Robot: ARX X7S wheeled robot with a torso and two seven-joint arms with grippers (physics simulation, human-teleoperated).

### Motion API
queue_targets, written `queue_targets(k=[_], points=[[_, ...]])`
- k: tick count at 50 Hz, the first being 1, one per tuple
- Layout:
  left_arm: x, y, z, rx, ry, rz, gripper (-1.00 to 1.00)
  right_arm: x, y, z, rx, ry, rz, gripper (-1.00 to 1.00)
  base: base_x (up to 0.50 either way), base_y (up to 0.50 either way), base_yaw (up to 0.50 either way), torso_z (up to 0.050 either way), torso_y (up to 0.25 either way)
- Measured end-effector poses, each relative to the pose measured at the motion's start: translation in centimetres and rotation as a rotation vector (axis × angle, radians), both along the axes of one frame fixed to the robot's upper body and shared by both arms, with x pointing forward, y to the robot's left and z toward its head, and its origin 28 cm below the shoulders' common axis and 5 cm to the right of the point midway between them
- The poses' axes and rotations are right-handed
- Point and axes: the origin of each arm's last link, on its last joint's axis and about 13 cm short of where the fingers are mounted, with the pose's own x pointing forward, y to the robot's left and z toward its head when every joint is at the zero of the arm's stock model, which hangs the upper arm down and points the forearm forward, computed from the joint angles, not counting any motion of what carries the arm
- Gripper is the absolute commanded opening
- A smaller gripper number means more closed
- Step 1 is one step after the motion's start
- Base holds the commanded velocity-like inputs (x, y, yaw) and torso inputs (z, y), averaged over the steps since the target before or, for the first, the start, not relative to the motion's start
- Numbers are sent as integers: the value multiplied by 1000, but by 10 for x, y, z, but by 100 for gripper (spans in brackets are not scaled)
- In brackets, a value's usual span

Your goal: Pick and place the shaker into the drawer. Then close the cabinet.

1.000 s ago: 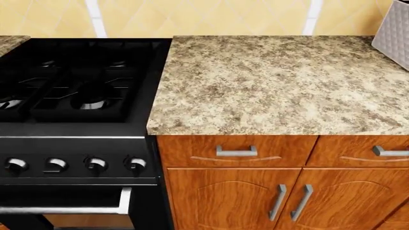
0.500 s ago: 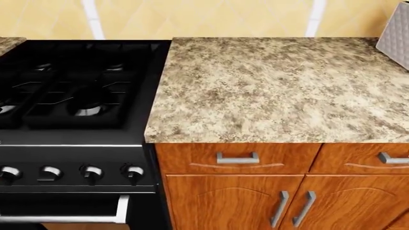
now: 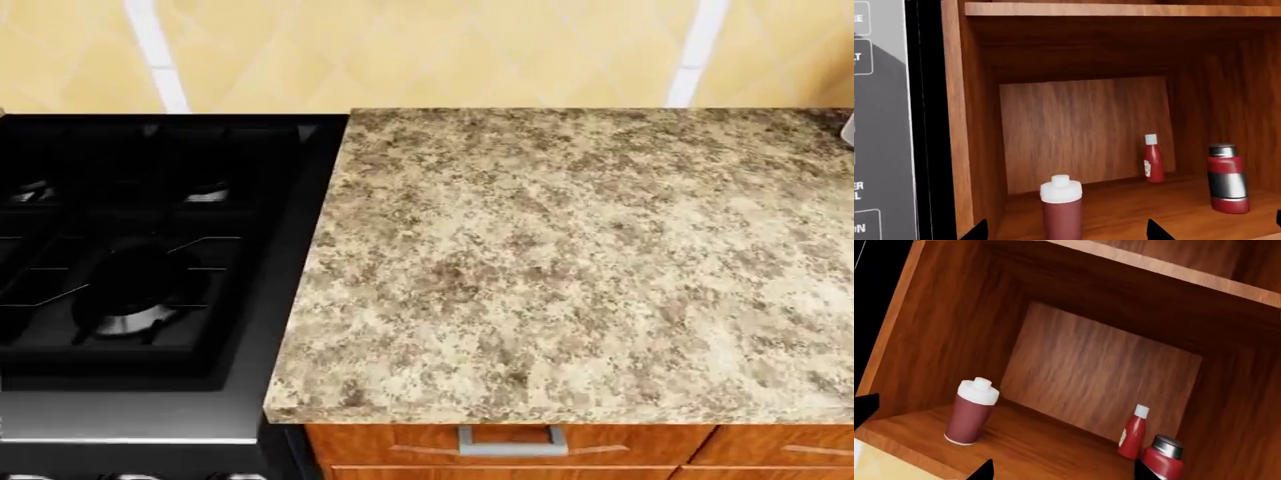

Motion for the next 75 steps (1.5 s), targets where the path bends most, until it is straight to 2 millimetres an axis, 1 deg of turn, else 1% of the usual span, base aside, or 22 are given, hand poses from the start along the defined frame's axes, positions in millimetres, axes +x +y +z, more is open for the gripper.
queue_targets(k=[13,24,39,44,57,66,67,70,74,75], points=[[3,-2,-3,11,6,-5,100,4,-4,-3,5,11,-15,100,412,-266,0,0,1],[8,0,-9,15,21,15,100,6,-3,-5,8,18,-7,100,0,0,0,0,1],[24,1,-27,2,56,79,100,8,-5,-8,28,16,-16,100,0,0,0,0,0],[26,2,-30,-1,59,92,100,9,-10,-8,53,11,-44,100,0,0,0,0,0],[34,3,-39,-1,59,113,100,12,-32,-15,122,28,-164,100,0,0,0,0,0],[36,4,-41,0,57,119,100,12,-39,-17,137,32,-198,100,115,0,0,0,0],[36,3,-41,-13,64,106,100,12,-39,-16,137,29,-200,100,500,0,0,0,0],[22,0,-31,-4,120,100,100,14,-40,-19,136,32,-202,100,500,0,0,0,-21],[11,-1,-20,-21,119,112,100,17,-40,-22,134,37,-204,100,500,1,0,4,-21],[10,-2,-19,-42,127,89,100,17,-41,-22,134,37,-204,100,500,1,0,0,-22]])
